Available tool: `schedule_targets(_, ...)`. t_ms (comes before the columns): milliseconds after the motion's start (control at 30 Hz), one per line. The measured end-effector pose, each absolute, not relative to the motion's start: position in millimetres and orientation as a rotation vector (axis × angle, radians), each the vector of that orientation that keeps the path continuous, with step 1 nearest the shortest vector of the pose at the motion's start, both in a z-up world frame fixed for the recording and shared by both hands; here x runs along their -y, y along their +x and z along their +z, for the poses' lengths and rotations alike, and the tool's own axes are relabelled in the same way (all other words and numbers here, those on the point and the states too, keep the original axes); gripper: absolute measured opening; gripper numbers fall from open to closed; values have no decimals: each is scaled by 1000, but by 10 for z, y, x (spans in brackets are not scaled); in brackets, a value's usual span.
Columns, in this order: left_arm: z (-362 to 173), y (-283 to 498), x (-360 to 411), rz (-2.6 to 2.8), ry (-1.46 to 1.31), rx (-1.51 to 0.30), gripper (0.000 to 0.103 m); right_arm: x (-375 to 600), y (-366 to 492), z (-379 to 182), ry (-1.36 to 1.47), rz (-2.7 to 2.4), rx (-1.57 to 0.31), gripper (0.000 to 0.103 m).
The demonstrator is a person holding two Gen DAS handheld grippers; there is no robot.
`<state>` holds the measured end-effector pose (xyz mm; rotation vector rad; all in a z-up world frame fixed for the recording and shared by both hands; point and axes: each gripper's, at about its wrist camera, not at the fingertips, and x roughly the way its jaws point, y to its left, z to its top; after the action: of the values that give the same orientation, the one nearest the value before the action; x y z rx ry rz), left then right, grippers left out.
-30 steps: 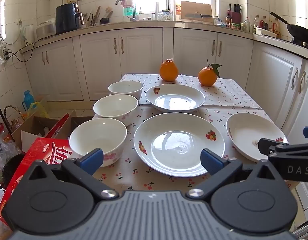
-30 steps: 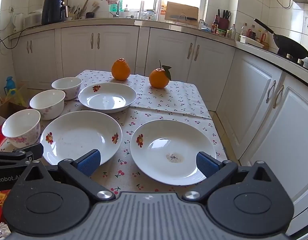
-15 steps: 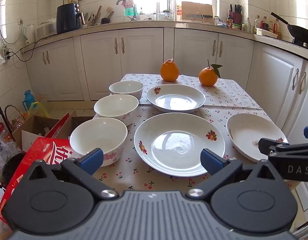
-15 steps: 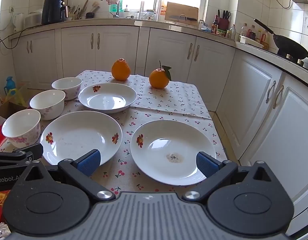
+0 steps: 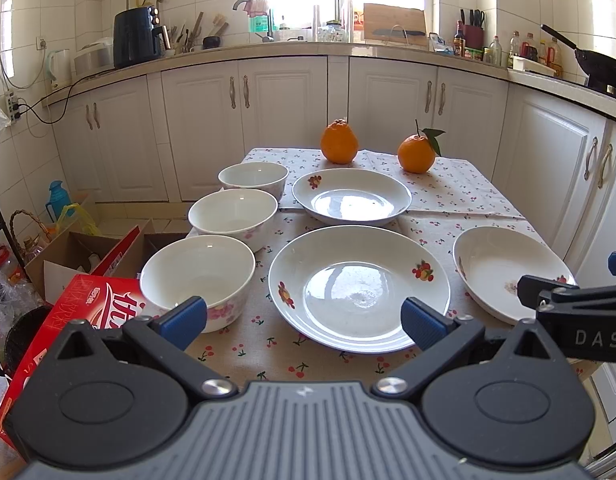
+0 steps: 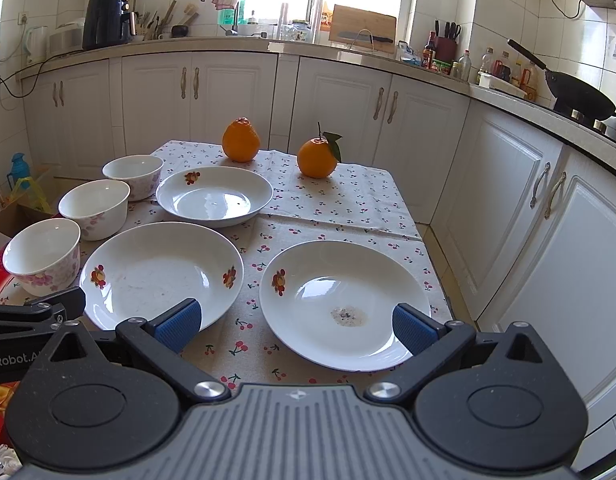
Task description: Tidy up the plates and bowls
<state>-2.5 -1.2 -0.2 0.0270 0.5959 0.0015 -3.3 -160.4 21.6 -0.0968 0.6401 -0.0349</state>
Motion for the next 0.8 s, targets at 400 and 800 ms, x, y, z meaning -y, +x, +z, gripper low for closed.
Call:
schedule_targets(400,-10,-22,10,1,29,-599,102,1613,-42,222,-95,-36,-638,103)
schedule_targets(800,-18,-8,18,0,27,-602,102,1613,-42,222,-93,-39,-636,103)
